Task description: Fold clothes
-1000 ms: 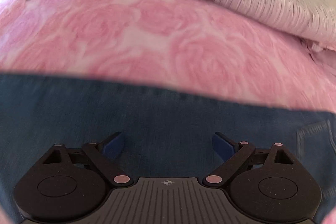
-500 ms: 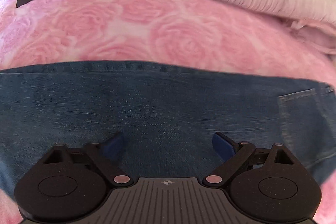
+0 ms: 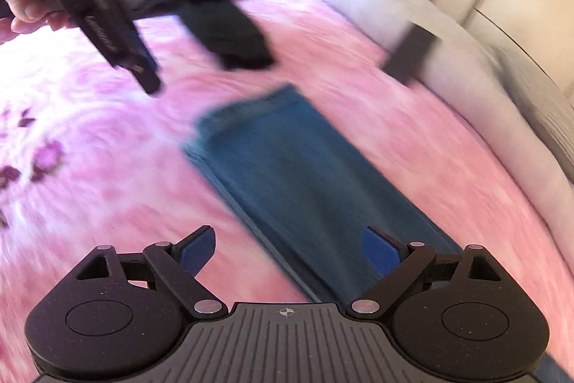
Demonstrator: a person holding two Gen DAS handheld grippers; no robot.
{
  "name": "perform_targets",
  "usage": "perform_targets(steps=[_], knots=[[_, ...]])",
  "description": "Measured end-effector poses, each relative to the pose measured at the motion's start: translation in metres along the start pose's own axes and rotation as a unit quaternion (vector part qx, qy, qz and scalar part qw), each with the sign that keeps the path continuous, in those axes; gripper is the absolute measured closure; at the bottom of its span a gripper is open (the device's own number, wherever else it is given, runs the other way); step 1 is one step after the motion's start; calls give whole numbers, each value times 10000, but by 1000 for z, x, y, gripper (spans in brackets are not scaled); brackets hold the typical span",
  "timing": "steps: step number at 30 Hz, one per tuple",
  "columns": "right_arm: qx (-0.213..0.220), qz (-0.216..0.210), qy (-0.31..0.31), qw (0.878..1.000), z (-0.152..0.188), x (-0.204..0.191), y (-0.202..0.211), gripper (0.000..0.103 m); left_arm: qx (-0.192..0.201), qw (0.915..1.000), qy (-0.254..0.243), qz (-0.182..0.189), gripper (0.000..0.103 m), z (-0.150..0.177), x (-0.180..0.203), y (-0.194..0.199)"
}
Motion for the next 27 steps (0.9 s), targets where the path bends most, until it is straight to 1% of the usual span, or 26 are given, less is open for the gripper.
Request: perform_targets(steps=[2, 3, 6, 11, 15, 18, 21, 22, 23, 27], knots=[[-150, -59, 143, 9998, -10, -18, -16, 29, -5, 10000, 26, 58, 84, 6, 1, -1], [-280, -26, 210, 9994, -12, -24, -24, 30, -14, 9999, 48, 96, 84, 9, 1, -2], [-425, 265, 569, 9971, -19, -35, -33, 30, -13, 9997, 129, 223, 83, 15, 1, 0], [-332, 473, 1291, 9899, -33, -55, -51, 30, 63, 9989, 286, 363, 81, 21, -5, 5], [-325, 655, 1545, 9853, -46, -68, -76, 30, 111, 9985, 403, 362, 81, 25, -18, 6], [-291, 734, 1668, 9828, -48, -69, -78, 30, 106, 9979, 540, 329, 80, 29, -30, 5], [-257, 813, 1790, 9801, -51, -70, -79, 31, 71, 9980, 569, 268, 80, 32, -36, 5], [-246, 839, 1831, 9792, -52, -70, -80, 45, 71, 9981, 556, 262, 80, 32, -36, 6], [-234, 865, 1872, 9782, -53, -71, -81, 54, 82, 9982, 535, 270, 80, 31, -36, 6], [-207, 928, 1954, 9761, -57, -69, -83, 54, 158, 9983, 459, 314, 80, 24, -31, 7]])
Point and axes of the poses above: each gripper's, at about its wrist camera, not at the fingertips, and y roughly against the way its jaws point, x to its right, z to its underside, the point moved 10 cm from there along -y, roughly the way its jaws point, and after that the axes turned 9 degrees about -x, right-handed, at the moved point
